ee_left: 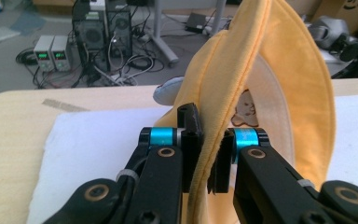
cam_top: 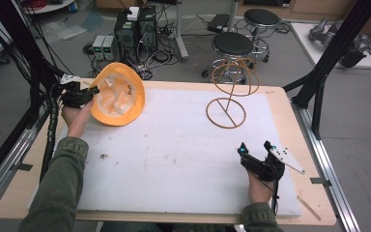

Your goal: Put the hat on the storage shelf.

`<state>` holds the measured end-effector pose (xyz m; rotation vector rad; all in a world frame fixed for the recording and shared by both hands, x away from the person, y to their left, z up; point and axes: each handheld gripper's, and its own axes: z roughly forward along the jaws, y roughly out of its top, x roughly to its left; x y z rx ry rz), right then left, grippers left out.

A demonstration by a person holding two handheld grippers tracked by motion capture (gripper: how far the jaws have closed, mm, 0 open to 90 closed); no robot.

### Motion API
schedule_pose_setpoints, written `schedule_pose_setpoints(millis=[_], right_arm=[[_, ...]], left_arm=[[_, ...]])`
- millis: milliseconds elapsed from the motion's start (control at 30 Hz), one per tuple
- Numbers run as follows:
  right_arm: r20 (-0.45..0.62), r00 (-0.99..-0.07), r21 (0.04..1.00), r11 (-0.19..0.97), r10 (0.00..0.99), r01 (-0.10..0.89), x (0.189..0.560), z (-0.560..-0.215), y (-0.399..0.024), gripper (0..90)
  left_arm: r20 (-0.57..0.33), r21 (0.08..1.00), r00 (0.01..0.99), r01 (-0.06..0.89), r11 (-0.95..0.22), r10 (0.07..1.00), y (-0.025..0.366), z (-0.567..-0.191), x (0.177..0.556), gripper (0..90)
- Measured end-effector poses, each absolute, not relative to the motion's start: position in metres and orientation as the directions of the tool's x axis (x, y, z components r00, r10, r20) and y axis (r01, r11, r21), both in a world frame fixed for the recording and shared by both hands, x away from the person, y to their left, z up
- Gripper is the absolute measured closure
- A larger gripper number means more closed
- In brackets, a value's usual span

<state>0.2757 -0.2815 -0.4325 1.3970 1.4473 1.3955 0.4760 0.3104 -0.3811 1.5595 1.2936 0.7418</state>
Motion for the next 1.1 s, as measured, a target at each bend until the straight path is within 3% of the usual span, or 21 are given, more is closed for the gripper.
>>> schedule_pose_setpoints(millis=[467,800,1100], right_arm=[[0.215,-0.191,0.960,-0.171,0.958,0.222,0.276,-0.432,-0.284,5.8],[0.229,-0.199,0.957,-0.183,0.953,0.225,0.277,-0.432,-0.283,5.8],[0.234,-0.197,0.957,-0.189,0.952,0.221,0.277,-0.432,-0.284,5.8]], left_arm=[[-0.056,0.983,0.295,0.183,0.001,0.954,0.296,-0.346,0.449,85.7],[-0.101,0.994,0.323,-0.012,0.111,0.941,0.298,-0.321,0.430,85.7],[-0.126,0.983,0.355,-0.085,0.166,0.926,0.301,-0.308,0.416,85.7]])
